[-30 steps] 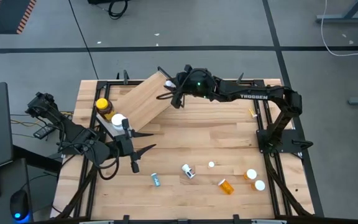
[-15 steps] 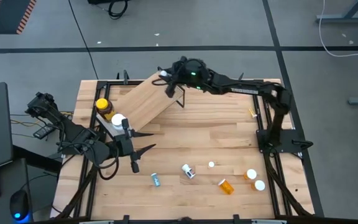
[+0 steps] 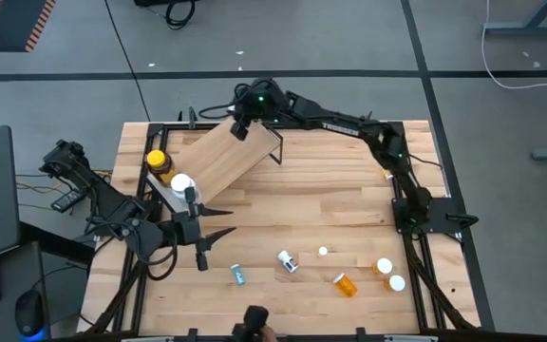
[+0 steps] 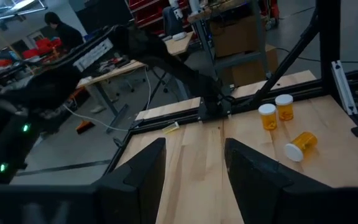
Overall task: Pick and place medicine bottles onto shelf by color
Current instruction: Put the pink pill bottle on the shelf
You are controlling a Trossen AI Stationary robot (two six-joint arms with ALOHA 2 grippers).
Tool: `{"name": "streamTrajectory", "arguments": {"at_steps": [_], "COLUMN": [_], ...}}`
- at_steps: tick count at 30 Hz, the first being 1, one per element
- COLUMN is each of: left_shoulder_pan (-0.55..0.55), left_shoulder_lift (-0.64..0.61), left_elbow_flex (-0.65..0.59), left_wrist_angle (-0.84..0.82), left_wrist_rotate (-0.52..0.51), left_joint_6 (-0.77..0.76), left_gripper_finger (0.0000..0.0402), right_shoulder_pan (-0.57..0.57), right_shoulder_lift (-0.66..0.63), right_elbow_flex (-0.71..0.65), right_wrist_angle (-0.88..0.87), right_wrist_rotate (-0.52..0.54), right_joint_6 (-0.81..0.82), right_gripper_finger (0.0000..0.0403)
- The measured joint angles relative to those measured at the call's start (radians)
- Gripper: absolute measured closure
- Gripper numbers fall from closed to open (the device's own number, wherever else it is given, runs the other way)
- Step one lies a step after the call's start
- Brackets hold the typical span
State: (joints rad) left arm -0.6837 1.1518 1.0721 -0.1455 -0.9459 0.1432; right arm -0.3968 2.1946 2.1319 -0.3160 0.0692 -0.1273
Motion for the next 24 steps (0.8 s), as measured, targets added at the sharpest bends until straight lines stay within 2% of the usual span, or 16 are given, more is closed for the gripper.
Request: {"name": "streamTrajectory", "arguments": {"at_steps": [5,24], "left_shoulder_pan": [-0.002,-0.001], "left_shoulder_lift": [0.0,0.0], "left_elbow_flex": [0.0,0.0], "left_wrist_angle": [0.0,0.0], "left_wrist_rotate": [0.0,0.0], "left_joint_6": [0.0,0.0], "left_gripper_finger": [0.0228,0.0226], "right_shoulder_pan": [-0.018,-0.068], "right_shoulder_lift": [0.047,0.047], "right_elbow_flex": [0.006,-0.013], "right_wrist_angle": [-0.012,-0.075], "right_wrist_rotate": [-0.001,-0.041], "right_joint_6": [-0.003,0.061], "right_gripper_finger": [0.0263,0.0263]}}
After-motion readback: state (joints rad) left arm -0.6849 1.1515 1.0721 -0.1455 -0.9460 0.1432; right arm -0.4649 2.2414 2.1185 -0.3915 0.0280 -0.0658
